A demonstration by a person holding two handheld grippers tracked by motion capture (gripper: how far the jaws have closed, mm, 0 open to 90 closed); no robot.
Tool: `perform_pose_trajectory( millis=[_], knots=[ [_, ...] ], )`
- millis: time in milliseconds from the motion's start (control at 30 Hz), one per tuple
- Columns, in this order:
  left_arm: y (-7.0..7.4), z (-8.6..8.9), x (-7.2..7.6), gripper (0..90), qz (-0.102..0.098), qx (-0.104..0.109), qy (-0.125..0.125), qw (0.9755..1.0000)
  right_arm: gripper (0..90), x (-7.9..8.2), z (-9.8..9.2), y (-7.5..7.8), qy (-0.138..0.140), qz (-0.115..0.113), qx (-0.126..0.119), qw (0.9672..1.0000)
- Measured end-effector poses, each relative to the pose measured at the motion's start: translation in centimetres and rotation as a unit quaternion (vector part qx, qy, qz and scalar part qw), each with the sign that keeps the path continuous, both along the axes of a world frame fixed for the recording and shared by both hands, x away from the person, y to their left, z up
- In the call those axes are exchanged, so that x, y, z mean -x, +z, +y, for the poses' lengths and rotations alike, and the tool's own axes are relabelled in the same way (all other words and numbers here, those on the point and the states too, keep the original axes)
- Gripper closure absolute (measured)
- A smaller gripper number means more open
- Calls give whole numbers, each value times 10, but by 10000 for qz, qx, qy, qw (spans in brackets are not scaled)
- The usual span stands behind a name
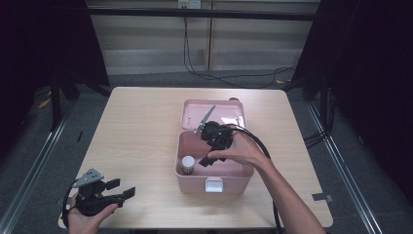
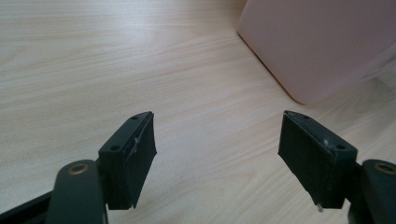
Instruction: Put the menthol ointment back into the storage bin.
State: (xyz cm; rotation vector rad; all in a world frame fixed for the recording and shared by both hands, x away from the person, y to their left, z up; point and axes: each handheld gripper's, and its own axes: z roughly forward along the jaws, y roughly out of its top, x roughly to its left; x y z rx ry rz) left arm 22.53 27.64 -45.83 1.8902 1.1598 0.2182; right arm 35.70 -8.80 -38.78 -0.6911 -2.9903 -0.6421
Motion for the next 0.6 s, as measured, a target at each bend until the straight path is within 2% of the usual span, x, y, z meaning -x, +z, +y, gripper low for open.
perform_pose_trajectory(
  millis=[233,300,367,467,533,600],
  knots=[
    [0,2,0,270,11,-2,-14,10000,196,11,-22,2,-274,-231,-300,9989],
    [-1,1,0,268,31,-27,-27,10000,195,15,-31,5,-448,-414,-455,9971],
    [-1,0,-1,263,39,20,12,10000,201,19,-41,7,-573,-475,-619,9953],
    [-2,1,-1,259,58,15,-3,10000,198,24,-54,8,-666,-596,-714,9934],
    [-2,0,-1,258,59,20,4,10000,199,29,-62,11,-793,-704,-845,9908],
    [-2,1,-1,254,69,26,-1,10000,199,34,-68,14,-906,-852,-831,9887]
  ],
)
